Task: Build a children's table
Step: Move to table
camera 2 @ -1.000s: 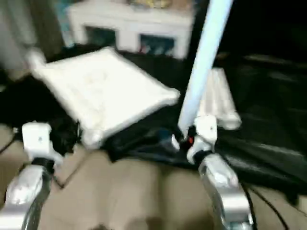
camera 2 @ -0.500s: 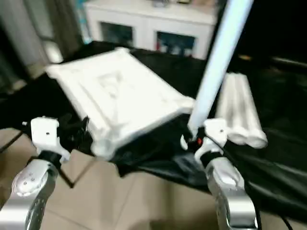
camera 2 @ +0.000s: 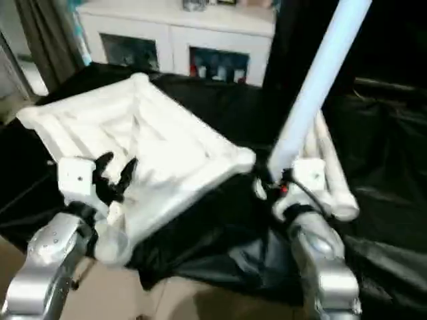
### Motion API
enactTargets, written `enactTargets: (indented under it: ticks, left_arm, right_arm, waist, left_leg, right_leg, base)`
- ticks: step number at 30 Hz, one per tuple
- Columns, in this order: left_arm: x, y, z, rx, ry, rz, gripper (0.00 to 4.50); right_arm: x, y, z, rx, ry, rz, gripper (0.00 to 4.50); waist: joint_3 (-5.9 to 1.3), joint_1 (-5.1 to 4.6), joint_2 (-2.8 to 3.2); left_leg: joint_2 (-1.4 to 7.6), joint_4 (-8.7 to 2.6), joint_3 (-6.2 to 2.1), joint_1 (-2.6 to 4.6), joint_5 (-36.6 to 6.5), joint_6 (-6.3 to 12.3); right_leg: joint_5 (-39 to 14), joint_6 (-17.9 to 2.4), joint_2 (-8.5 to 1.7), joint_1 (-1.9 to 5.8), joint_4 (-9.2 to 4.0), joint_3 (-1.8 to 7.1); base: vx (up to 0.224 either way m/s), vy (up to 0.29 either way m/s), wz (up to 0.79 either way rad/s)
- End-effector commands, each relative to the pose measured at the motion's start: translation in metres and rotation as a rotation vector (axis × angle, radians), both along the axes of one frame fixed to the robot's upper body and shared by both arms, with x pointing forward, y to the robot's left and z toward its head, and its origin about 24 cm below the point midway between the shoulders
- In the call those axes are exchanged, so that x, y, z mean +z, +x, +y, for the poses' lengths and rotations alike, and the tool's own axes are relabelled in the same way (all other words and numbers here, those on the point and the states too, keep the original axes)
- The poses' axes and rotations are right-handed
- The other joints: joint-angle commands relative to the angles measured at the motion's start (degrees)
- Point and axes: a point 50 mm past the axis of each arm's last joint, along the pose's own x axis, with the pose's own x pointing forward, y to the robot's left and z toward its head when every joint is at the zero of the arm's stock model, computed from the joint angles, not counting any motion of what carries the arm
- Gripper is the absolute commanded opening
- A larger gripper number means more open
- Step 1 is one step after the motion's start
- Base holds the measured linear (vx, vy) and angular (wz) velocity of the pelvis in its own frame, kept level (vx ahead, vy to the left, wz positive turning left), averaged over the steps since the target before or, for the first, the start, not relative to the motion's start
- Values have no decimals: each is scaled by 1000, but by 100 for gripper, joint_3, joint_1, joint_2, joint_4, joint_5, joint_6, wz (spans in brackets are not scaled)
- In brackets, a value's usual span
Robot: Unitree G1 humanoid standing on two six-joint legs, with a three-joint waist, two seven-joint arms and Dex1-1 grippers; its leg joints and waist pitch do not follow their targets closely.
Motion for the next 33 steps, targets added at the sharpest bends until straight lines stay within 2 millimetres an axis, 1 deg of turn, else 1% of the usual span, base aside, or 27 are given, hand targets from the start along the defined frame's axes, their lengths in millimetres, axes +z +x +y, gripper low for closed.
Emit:
enactTargets:
  ticks: [1,2,3,4,6,7,8,10,11,13,14,16,17,18,19,20,21,22,23,24,25,26,27,28,29,31,33]
  left_arm:
    - [0,2,-5,-21,-6,-1,286]
    - [0,2,-5,-25,-6,0,286]
    - [0,2,-6,-32,-5,2,286]
    - [0,2,-7,-37,-1,3,286]
    - [0,2,-7,-41,1,3,286]
    - [0,2,-7,-41,1,3,286]
    - [0,3,-7,-43,2,3,286]
    - [0,3,-8,-50,3,3,286]
    - [0,2,-8,-57,2,5,286]
    - [0,2,-9,-64,2,8,286]
    - [0,2,-9,-70,4,10,286]
    - [-1,2,-10,-81,7,13,286]
    - [-1,2,-10,-84,8,15,286]
    - [-1,3,-10,-85,8,16,286]
    - [-1,3,-10,-85,8,16,286]
    - [0,4,-10,-87,5,14,286]
    - [0,4,-10,-87,4,14,286]
    - [0,4,-10,-87,4,14,286]
    - [0,4,-10,-90,4,13,286]
    - [1,4,-10,-100,-9,8,286]
    - [1,4,-12,-118,-17,15,286]
    - [1,3,-15,-160,-21,25,286]
    - [0,1,-22,-244,-12,43,286]
    - [0,1,-22,-244,-12,43,286]
    - [-1,0,-25,-295,4,60,286]
    - [-14,-2,-31,-413,39,186,286]
    - [-21,-3,-34,-479,46,274,314]
  right_arm:
    - [7,1,-8,-26,-12,-24,192]
    - [7,2,-8,-27,-11,-24,192]
    - [7,2,-9,-29,-10,-22,192]
    - [7,2,-9,-29,-9,-21,192]
    - [7,2,-9,-26,-5,-24,192]
    - [7,2,-9,-25,-3,-25,192]
    - [8,2,-9,-22,-4,-29,192]
    - [9,2,-9,-21,-6,-31,192]
    - [8,2,-9,-19,-6,-31,192]
    - [8,2,-8,-17,-5,-31,192]
    - [8,2,-8,-15,-2,-33,192]
    - [7,2,-7,-11,0,-21,192]
    - [6,2,-7,-12,-4,-14,192]
    - [6,2,-7,-14,-5,-11,192]
    - [6,2,-7,-18,-5,-12,192]
    - [6,2,-8,-19,4,-20,192]
    - [7,1,-8,-18,5,-23,192]
    - [7,1,-8,-18,5,-23,192]
    - [7,1,-7,-16,6,-25,192]
    - [7,1,-6,-13,5,-26,192]
    - [7,1,-6,-9,6,-29,192]
    - [7,1,-5,-1,8,-33,192]
    - [8,0,-3,29,9,-41,192]
    - [8,0,-3,29,9,-41,192]
    - [9,0,-2,55,4,-45,192]
    - [9,0,-2,103,-24,-44,192]
    - [9,1,-4,112,-38,-35,192]
  waist:
    - [-378,-248,166]
    - [-318,-225,117]
    - [-336,-259,79]
    - [-278,-238,4]
    - [-271,-138,-400]
    - [-310,136,-404]
    - [-293,158,-497]
    - [-225,189,-297]
    - [-215,186,-158]
    - [-187,32,18]
    - [-331,-96,175]
    - [-379,-270,183]
    - [-364,-297,66]
    - [-330,-288,-87]
    - [-257,-273,-144]
    - [-234,-10,-453]
    - [-317,128,-414]
    - [-317,128,-414]
    - [-321,160,-360]
    - [-305,141,-339]
    - [-310,125,-153]
    - [-279,98,-147]
    - [-320,7,27]
    - [-416,17,70]
    - [-493,-10,39]
    - [-524,67,-31]
    - [-471,144,-67]
  left_leg:
    - [924,-714,-822,923,-1366,1810]
    - [890,-636,-756,892,-624,2416]
    - [871,-620,-716,906,-301,2629]
    - [729,-660,-517,754,-141,2752]
    - [81,-422,50,224,-1154,1822]
    - [-151,287,157,-101,-943,1161]
    - [-144,415,95,-350,-397,772]
    - [-18,119,63,-267,1,496]
    - [103,-213,120,-57,19,473]
    - [366,-632,3,154,-727,443]
    - [629,-711,-290,782,-1345,697]
    - [804,-738,-611,1060,-1197,1380]
    - [914,-646,-691,1093,-305,2498]
    - [1094,-643,-119,1154,-326,1705]
    - [944,-735,61,922,-633,1419]
    - [63,-373,380,199,-1339,1170]
    - [-35,251,255,-3,-984,951]
    - [-35,251,255,-3,-984,951]
    - [-20,354,118,-260,-138,528]
    - [3,277,116,-265,0,459]
    - [118,-101,110,-164,542,450]
    - [147,-289,162,-103,778,488]
    - [466,-481,0,193,194,638]
    - [554,-418,-74,362,502,747]
    - [592,-274,-151,412,1830,1073]
    - [482,-138,-118,360,3569,1237]
    - [332,-220,46,218,2851,868]
  right_leg:
    - [-446,10,-239,-560,357,148]
    - [-236,369,-321,-740,470,230]
    - [-56,495,-364,-820,486,271]
    - [230,610,-397,-807,411,336]
    - [506,457,-703,-322,-506,751]
    - [-952,184,-1337,160,-881,1247]
    - [-1505,138,-1191,346,-819,1129]
    - [-1559,-460,-1005,270,-850,903]
    - [-1612,-731,-820,199,-896,692]
    - [-1302,-603,-422,105,-700,367]
    - [-747,-632,-313,-249,-343,254]
    - [-233,-422,-286,-520,43,195]
    - [48,244,-449,-795,299,285]
    - [382,163,-613,-934,236,373]
    - [574,80,-611,-766,124,385]
    - [335,-47,-810,-144,-585,751]
    - [-433,-434,-1456,261,-820,1234]
    - [-433,-434,-1456,261,-820,1234]
    - [-548,-711,-1253,358,-725,1017]
    - [-505,-860,-1142,319,-735,937]
    - [-296,-1074,-887,201,-674,653]
    - [-192,-1009,-719,133,-661,485]
    - [338,-697,-470,-174,-354,356]
    - [854,-680,-486,-237,-245,352]
    - [2008,-661,-530,-323,-103,370]
    - [3165,-563,-590,-357,-37,441]
    - [3034,-546,-646,-269,-119,465]
  base:
    - [160,21,3]
    - [113,-10,2]
    - [113,-10,2]
    - [81,-42,0]
    - [42,-103,4]
    - [56,-115,-3]
    - [88,-79,-13]
    - [88,-66,-9]
    - [0,0,0]
    - [115,36,3]
    - [199,75,8]
    - [138,35,5]
    - [119,-2,0]
    - [119,-2,0]
    - [86,-47,-33]
    - [50,-69,-30]
    - [50,-69,-30]
    - [67,-65,-8]
    - [86,-53,-11]
    - [86,-53,-11]
    - [83,-4,-2]
    - [91,36,-3]
    - [91,36,-3]
    - [109,51,3]
    - [95,63,5]
    - [72,61,2]
    - [0,0,0]
